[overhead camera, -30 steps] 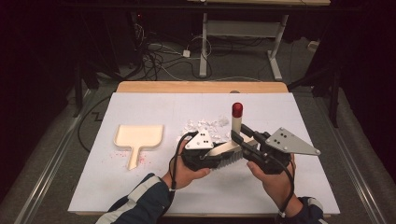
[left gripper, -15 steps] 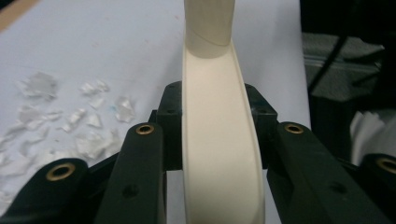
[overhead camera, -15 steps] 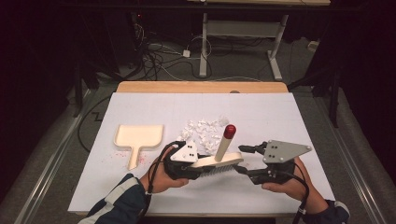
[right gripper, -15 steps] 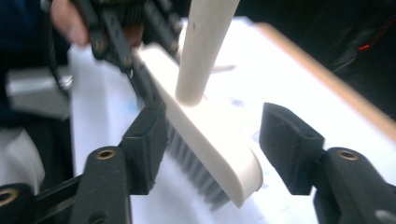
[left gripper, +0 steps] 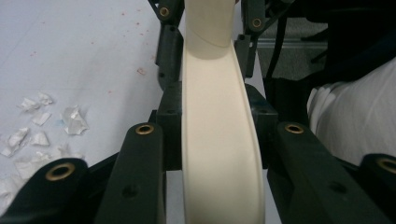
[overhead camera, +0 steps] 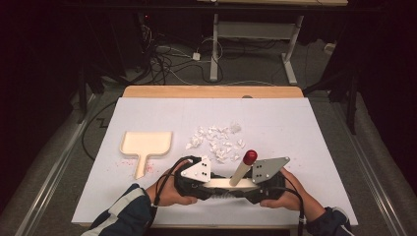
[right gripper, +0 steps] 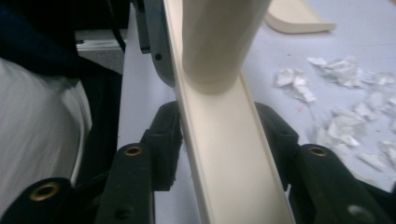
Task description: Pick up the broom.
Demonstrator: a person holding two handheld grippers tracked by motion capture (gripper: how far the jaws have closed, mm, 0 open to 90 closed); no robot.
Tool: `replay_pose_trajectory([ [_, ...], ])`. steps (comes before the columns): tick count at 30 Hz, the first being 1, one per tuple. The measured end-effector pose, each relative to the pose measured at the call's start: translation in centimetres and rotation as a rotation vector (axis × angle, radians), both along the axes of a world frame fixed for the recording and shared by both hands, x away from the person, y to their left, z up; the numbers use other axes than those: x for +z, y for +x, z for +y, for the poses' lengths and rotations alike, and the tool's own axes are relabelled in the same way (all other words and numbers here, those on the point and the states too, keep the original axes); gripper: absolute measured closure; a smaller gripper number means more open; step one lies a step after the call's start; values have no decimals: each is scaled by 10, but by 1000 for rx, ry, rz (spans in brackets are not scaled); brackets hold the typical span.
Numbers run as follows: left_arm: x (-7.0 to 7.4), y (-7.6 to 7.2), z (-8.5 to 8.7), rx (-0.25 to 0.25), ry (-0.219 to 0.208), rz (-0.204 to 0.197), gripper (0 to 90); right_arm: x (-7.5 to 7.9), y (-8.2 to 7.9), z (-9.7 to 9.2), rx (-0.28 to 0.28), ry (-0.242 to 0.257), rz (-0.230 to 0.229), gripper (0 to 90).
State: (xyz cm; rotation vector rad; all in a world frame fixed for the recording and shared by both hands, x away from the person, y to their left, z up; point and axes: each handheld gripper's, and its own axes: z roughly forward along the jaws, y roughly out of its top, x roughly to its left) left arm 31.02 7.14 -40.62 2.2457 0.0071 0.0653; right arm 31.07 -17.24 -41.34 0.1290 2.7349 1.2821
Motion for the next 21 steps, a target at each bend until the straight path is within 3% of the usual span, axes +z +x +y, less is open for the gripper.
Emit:
replay_pose_trajectory([
  [4, -1, 1, 0, 14, -12, -4, 610, -4, -1, 2, 13, -4, 10, 665],
  [5, -1, 1, 0, 14, -12, -4, 597, -4, -1, 2, 12, -5, -6, 668],
  [9, 2, 2, 4, 73, -13, -37, 541, -1, -2, 1, -18, -8, -17, 673],
  [15, 19, 4, 22, 210, -80, -101, 363, 10, 0, -11, -85, 1, -37, 674],
  [21, 32, 6, 52, 376, -121, -187, 293, 19, 5, -24, -181, 59, -26, 671],
])
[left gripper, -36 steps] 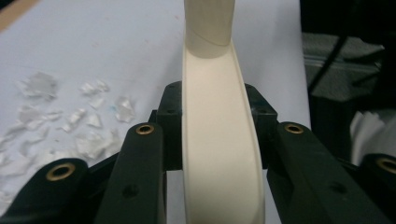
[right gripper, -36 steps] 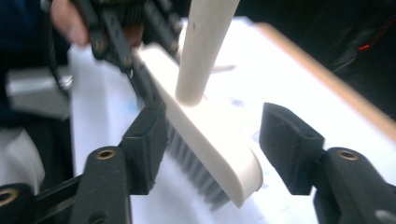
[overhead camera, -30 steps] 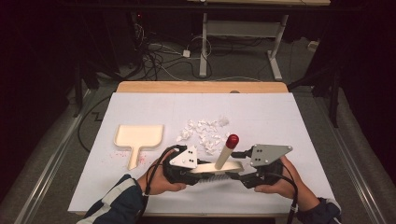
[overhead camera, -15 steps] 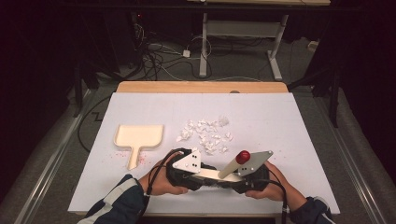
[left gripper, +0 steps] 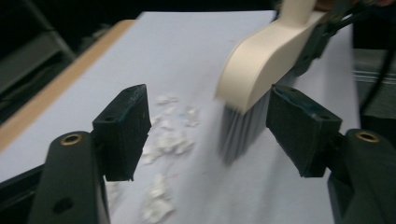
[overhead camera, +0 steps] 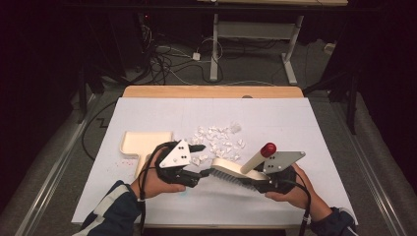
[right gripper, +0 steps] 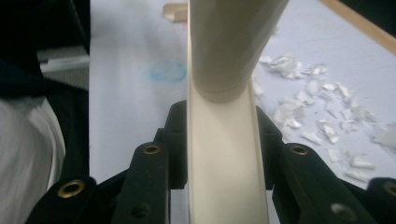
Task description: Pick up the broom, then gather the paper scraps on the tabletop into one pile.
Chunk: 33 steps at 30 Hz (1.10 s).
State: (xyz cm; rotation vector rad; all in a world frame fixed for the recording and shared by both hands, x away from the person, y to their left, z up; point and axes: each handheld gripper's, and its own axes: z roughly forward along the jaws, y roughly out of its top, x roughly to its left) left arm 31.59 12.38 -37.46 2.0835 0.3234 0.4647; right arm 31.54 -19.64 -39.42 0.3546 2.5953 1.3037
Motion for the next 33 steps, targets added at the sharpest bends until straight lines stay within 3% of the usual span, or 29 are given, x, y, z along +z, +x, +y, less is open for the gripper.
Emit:
replay_pose_trajectory([
  [3, 0, 0, 19, 83, -5, -24, 269, 7, 1, -5, -30, 20, 13, 672],
  [4, 0, 0, 19, 83, -5, -24, 260, 7, 1, -5, -30, 20, 13, 672],
  [5, -4, -1, 31, 143, -8, -47, 257, 10, 1, -8, -65, 9, -7, 672],
  [7, -9, -2, 44, 200, -18, -67, 257, 12, 2, -10, -104, 6, -13, 673],
  [9, -16, -4, 54, 256, 3, -102, 244, 13, 5, -14, -131, 13, -20, 673],
  [13, -31, -8, 73, 336, 15, -89, 236, 16, 8, -24, -179, 54, -22, 673],
  [19, -58, -18, 92, 414, 56, -26, 228, 24, 9, -37, -259, 60, -65, 673],
  [21, -65, -22, 96, 433, 84, -23, 227, 24, 11, -40, -288, 56, -73, 674],
  [24, -72, -27, 105, 464, 60, 3, 226, 23, 15, -45, -328, 49, -88, 674],
  [26, -77, -31, 108, 487, 44, 50, 226, 21, 18, -47, -353, 43, -88, 674],
  [29, -83, -33, 113, 511, 51, 106, 226, 18, 22, -50, -382, 34, -92, 673],
  [33, -85, -33, 119, 564, 63, 129, 225, 16, 25, -54, -409, 26, -101, 674],
])
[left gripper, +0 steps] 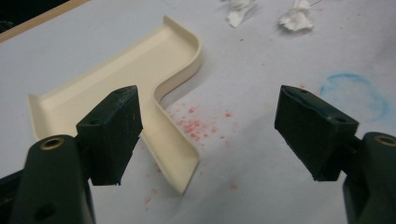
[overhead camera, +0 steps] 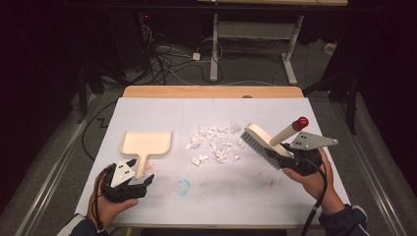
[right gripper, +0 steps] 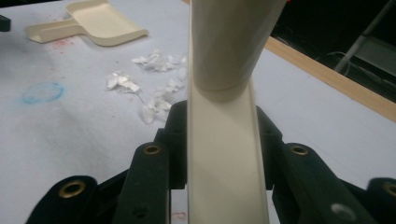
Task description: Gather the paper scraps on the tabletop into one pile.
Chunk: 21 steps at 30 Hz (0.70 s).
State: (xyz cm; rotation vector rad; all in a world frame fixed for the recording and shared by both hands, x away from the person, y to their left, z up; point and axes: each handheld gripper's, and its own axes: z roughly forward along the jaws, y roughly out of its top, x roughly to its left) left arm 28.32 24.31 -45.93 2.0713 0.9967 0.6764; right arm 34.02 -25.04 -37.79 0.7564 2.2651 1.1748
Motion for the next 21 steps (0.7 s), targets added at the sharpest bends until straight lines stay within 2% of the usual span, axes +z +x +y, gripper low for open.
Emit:
replay_pose_trajectory([
  [2, -2, 3, 3, 31, -11, 33, 213, 0, 2, -1, -15, 3, -4, 673],
  [4, -5, 7, 6, 63, -13, 84, 207, -1, 3, -1, -30, -1, -13, 674],
  [8, -9, 13, 10, 117, -24, 151, 208, -1, 2, 1, -59, -18, -59, 674],
  [9, -9, 13, 10, 117, -24, 151, 208, -1, 3, 1, -63, -20, -60, 674],
  [10, -10, 16, 11, 137, -40, 179, 207, -2, 3, 1, -62, -26, -54, 674],
  [13, -16, 25, 12, 163, -40, 235, 207, -7, 6, 1, -73, -33, -42, 673],
  [15, -18, 32, 12, 184, -44, 258, 207, -8, 8, 0, -83, -29, -35, 674],
  [20, -22, 48, 13, 232, -95, 291, 244, -10, 10, 0, -101, -34, -31, 673],
  [21, -24, 51, 12, 236, -90, 299, 249, -11, 10, 0, -101, -32, -29, 673],
])
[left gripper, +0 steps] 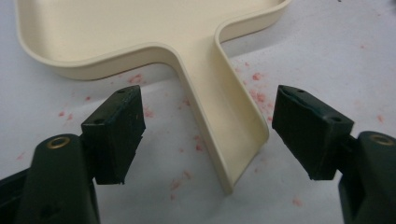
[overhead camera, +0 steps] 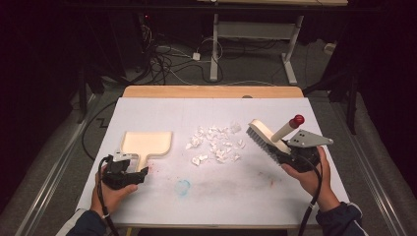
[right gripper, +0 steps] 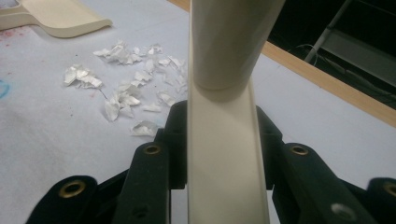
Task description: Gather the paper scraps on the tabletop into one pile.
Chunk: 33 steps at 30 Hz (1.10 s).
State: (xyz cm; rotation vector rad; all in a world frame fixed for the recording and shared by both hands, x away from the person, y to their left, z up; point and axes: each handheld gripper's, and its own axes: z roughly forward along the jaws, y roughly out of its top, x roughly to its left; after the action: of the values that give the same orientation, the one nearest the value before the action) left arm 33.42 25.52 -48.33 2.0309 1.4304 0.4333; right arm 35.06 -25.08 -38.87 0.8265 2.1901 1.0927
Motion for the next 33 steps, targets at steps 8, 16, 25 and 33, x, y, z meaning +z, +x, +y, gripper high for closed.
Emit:
replay_pose_trajectory([
  [8, -4, 15, -12, 29, 28, 15, 279, -2, 2, 1, -16, 0, 2, 673],
  [16, -4, 24, -20, 64, 26, 10, 313, -2, 2, -1, -24, 4, -3, 674],
  [25, -2, 31, -19, 59, 24, 13, 506, -2, 2, -2, -27, 6, -1, 673],
  [33, -1, 33, -21, 24, 40, 13, 627, -3, 2, -1, -24, 4, 5, 673],
])
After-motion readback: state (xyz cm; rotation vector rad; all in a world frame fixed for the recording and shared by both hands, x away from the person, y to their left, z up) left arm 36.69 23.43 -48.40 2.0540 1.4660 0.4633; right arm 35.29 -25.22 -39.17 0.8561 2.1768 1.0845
